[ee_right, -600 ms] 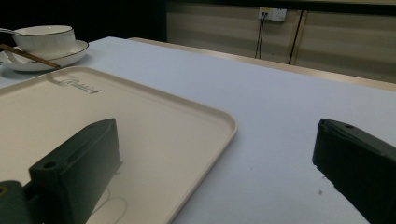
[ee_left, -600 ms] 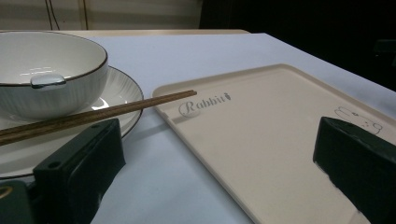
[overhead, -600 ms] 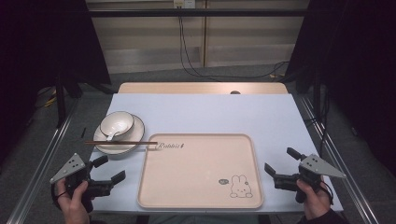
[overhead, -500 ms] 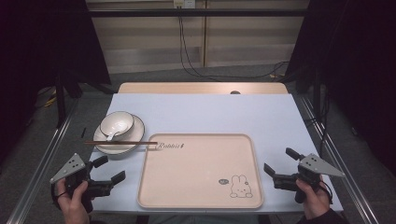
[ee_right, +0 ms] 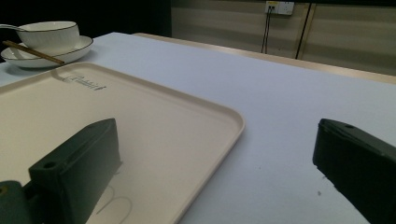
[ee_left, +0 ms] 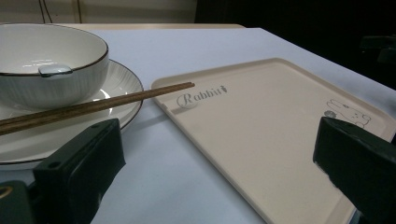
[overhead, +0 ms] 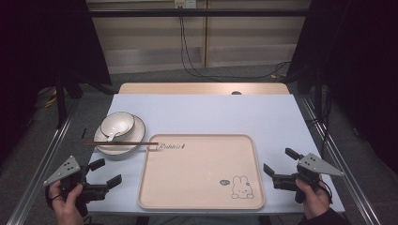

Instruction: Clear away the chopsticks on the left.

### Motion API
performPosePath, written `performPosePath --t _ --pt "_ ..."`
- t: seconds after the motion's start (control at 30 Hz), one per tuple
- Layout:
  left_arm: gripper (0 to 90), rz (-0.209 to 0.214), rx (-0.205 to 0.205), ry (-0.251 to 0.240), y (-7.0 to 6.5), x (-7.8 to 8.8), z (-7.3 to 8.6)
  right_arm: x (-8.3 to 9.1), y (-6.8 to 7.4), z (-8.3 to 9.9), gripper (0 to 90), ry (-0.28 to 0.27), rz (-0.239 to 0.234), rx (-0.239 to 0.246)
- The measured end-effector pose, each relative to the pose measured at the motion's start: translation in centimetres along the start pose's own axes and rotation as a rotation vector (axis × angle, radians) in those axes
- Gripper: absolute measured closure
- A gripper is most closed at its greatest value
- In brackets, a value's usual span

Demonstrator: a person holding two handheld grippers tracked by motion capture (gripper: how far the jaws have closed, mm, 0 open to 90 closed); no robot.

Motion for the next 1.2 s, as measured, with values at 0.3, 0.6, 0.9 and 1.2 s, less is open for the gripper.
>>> performPosePath --t 0.3,0.6,0.9,1.2 --pt "2.8 -0.036 -0.036 0.029 1.7 0.6 -0.3 -0.1 0.1 -0.1 0.7 -0.001 0.002 0.003" --pt "3.7 0.019 -0.038 0.014 3.5 0.4 -1.8 0.0 0.2 -0.1 0.7 -0.004 0.002 0.003" --pt "4.6 0.021 -0.103 0.107 5.4 -0.6 -2.9 0.0 0.2 -0.1 0.7 -0.006 -0.002 0.005" --pt "3.2 0.055 -0.168 0.233 7.2 -2.3 -2.2 -0.1 0.3 -0.1 0.8 -0.005 -0.007 0.012"
Point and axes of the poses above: each handheld gripper's, and its own axes: x roughly backward along the jaws, z roughly out of its underside, y roughly to its left, the point moved 5 cm from there along -x, roughly forward along the jaws, and after that the axes turned 3 degrees about x, right-handed, at the moved point
